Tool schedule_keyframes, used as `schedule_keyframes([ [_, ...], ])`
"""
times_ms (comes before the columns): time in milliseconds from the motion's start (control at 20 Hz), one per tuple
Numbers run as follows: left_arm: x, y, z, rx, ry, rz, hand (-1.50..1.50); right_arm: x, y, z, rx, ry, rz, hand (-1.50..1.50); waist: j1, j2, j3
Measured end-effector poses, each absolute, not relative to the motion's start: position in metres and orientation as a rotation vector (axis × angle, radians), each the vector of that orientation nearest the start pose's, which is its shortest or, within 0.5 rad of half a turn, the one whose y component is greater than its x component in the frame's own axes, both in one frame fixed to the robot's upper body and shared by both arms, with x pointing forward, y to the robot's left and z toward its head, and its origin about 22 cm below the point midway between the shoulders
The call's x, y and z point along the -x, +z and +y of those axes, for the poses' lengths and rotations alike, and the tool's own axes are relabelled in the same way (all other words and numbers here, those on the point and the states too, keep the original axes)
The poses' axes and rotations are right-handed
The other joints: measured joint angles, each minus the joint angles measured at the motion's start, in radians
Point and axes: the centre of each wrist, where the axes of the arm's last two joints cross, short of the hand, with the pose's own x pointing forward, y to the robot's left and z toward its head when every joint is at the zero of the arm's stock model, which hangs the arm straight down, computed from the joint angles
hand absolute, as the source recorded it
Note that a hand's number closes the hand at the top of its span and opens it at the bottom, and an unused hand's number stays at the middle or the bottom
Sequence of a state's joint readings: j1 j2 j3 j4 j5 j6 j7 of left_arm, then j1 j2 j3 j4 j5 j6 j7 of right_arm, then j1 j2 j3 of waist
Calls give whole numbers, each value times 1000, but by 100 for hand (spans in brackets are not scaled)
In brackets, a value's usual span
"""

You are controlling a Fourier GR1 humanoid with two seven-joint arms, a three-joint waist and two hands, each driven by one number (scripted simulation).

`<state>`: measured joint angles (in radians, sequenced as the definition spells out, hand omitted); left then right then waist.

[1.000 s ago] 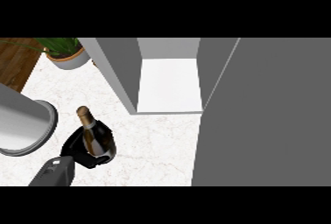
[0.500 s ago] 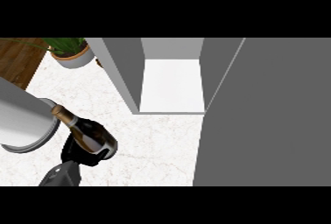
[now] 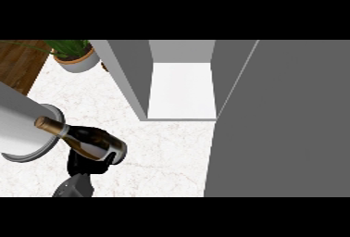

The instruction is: Pick up the wine, place it into the cabinet and close the cabinet

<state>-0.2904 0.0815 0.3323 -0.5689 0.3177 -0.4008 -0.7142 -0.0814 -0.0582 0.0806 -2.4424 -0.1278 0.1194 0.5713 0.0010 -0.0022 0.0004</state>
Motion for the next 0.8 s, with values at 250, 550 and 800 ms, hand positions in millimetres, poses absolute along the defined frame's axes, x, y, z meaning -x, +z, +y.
schedule_keyframes([
  [250,-245,-136,256,336,440,-1666,150,-161,199,-210,-233,264,-1929,-150,3,-1,0],
  [550,-243,-113,228,397,360,-1680,150,-161,201,-210,-237,265,-1928,-150,2,-1,0],
  [800,-239,-86,196,418,344,-1667,150,-161,200,-211,-232,265,-1931,-150,0,0,0],
])
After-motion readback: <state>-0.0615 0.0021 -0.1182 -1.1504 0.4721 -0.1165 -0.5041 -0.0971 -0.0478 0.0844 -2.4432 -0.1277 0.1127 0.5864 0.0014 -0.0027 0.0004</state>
